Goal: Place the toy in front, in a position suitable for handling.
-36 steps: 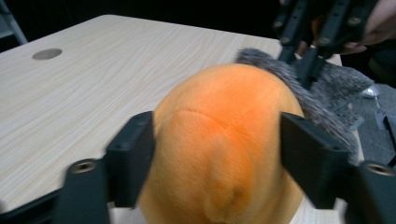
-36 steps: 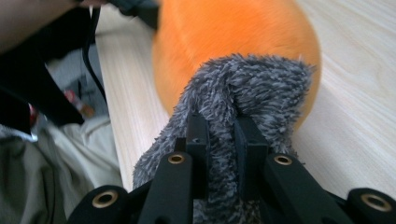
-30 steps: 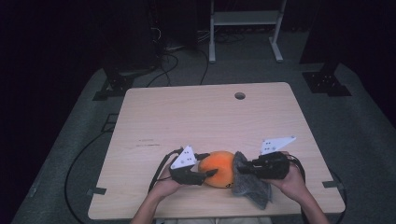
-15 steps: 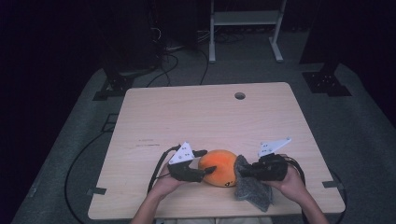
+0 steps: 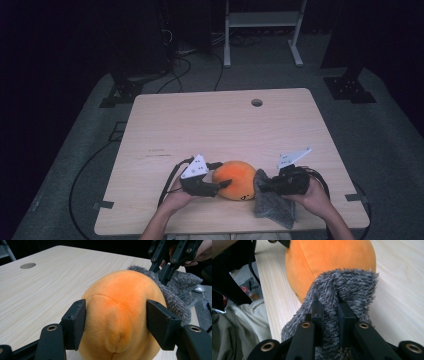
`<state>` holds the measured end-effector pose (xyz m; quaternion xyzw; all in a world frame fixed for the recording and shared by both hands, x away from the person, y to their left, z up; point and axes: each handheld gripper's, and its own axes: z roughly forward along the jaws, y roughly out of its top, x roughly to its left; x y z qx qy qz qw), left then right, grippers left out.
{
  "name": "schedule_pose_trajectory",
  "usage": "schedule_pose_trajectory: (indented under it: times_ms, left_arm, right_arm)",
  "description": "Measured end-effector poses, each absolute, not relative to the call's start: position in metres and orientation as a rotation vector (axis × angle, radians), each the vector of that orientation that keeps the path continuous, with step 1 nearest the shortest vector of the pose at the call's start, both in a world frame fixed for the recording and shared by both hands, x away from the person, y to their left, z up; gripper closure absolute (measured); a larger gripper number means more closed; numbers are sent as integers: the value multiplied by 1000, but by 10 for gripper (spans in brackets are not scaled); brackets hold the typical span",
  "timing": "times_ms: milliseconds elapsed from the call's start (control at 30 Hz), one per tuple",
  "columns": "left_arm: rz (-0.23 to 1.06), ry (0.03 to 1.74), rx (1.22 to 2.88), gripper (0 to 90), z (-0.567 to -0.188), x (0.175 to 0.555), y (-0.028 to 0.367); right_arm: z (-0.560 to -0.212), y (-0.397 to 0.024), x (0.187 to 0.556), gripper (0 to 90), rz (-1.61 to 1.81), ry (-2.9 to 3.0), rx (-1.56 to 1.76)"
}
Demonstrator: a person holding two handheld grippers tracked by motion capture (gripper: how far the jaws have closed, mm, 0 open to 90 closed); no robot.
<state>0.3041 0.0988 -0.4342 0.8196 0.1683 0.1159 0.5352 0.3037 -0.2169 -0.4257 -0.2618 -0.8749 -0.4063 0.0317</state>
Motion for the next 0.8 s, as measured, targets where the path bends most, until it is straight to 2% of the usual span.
schedule_pose_trajectory:
  times_ms: [200,400,667,733,800]
  left_arm:
    - [283,392,1954,355,-435,303,99]
    - [267,416,1960,297,-437,304,95]
    - [269,349,1996,303,-435,299,92]
    - [257,370,1996,250,-433,301,93]
    - [189,460,2023,139,-432,308,94]
  right_arm:
    - [-408,-221,303,775,-1465,-2626,-795]
    - [-423,-216,306,773,-1291,-2688,-812]
    - [-396,-207,299,775,-1498,-2645,-752]
    - [-402,-200,301,777,-1448,-2662,-747]
    - [-409,-199,301,779,-1412,-2661,-746]
